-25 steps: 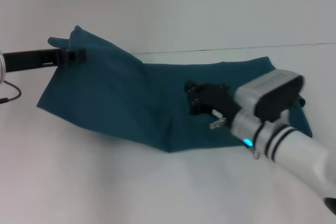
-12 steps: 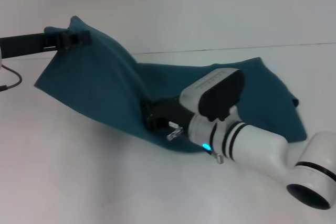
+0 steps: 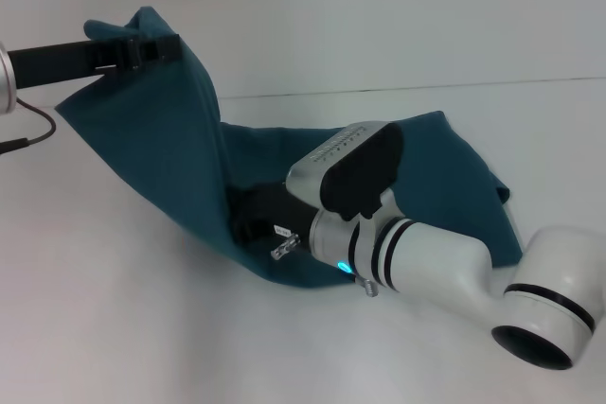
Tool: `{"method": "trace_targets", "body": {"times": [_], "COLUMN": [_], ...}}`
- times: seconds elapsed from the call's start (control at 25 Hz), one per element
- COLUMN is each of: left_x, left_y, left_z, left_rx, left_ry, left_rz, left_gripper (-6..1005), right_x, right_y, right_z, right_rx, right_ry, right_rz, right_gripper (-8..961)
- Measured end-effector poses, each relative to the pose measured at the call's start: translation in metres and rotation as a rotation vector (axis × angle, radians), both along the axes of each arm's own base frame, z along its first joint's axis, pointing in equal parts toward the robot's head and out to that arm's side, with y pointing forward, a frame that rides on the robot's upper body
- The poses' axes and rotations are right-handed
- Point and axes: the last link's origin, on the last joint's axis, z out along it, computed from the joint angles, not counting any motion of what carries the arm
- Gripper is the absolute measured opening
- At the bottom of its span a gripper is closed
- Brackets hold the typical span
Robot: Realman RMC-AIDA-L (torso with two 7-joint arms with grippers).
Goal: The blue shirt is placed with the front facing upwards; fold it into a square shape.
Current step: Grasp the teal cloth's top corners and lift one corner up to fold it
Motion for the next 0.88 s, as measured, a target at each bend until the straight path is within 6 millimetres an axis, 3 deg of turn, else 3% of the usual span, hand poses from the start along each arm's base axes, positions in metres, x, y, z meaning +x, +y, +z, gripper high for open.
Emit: {"method": "trace_targets", "body": {"times": [0.12,0.32,0.48,0.6,0.88], "left_x": [-0.001,-0.003,0.0,0.002,0.005], "left_y": [0.0,-0.002,-0.002,-0.003,-0.003], "left_z": [-0.001,0.002,0.002,0.002,0.001], "left_rx": [0.001,0.002,0.002,0.002,0.002], "left_ry": [-0.003,-0.004,-0.019,-0.038,-0.047], "left_rz": [0.005,0.005,-0.004,-0.011,-0.019], "left_gripper": [60,60,60,60,59], "right_x": [0.012,0.051,0.066,0.058,0.019], "right_y": [-0.001,-0.009,-0.004,0.005,0.019], "right_z": [0.008,0.041,0.049,0.044,0.024], "right_rx": [0.035,0.207,0.253,0.228,0.129], "right_ry": [0.049,0.222,0.219,0.177,0.093], "right_rz": [-0.035,-0.127,-0.195,-0.197,-0.144], "right_gripper": [30,30,30,30,30]}}
